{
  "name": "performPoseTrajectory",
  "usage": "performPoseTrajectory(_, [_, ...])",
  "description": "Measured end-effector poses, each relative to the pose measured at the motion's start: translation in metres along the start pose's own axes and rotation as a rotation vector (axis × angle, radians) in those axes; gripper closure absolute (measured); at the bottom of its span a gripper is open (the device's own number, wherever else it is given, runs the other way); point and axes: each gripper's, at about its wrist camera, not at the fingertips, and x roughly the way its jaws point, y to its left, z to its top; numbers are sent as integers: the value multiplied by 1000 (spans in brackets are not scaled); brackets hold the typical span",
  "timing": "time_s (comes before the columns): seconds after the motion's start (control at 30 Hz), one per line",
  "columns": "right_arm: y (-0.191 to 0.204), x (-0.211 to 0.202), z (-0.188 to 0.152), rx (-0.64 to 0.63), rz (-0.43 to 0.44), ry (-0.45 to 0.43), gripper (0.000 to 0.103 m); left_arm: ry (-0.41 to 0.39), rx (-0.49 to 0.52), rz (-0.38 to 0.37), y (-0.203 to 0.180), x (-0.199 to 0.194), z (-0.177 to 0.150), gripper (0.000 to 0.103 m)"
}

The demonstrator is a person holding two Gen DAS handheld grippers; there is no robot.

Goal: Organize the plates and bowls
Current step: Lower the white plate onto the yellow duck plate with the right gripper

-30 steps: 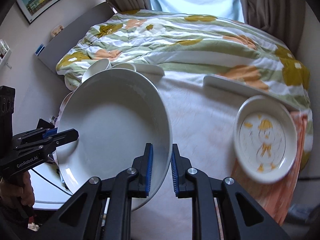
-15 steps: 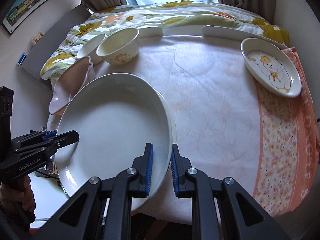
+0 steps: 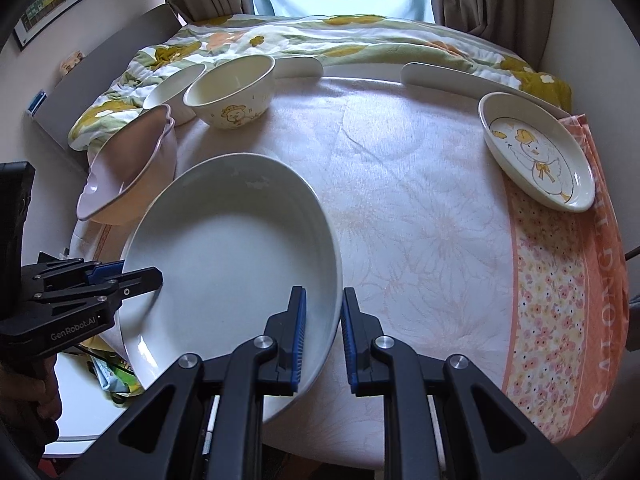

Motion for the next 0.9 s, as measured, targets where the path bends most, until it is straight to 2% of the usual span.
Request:
performPoseTrajectory(0.23, [0,4,-2,-18,-24,-4,87,-27,69,85,-10,2,-1,81])
performPoseTrajectory(0.43, [9,6,-4,-59,-64,-20,87,-61,163,206,-21,1,-1,81])
performPoseTrajectory(0.67, [18,7,-4,-95,-131,-39,87,-77,204,247,-25,-2,-2,81])
performPoseTrajectory(0.77, [22,7,-5,-111,-150,-46,87,-116,267,326,-35,-5,-7,81])
performPoseTrajectory(0.9, [25,9,-4,-122,-169,-48,87,-121,262,312,-31,-8,-4,81])
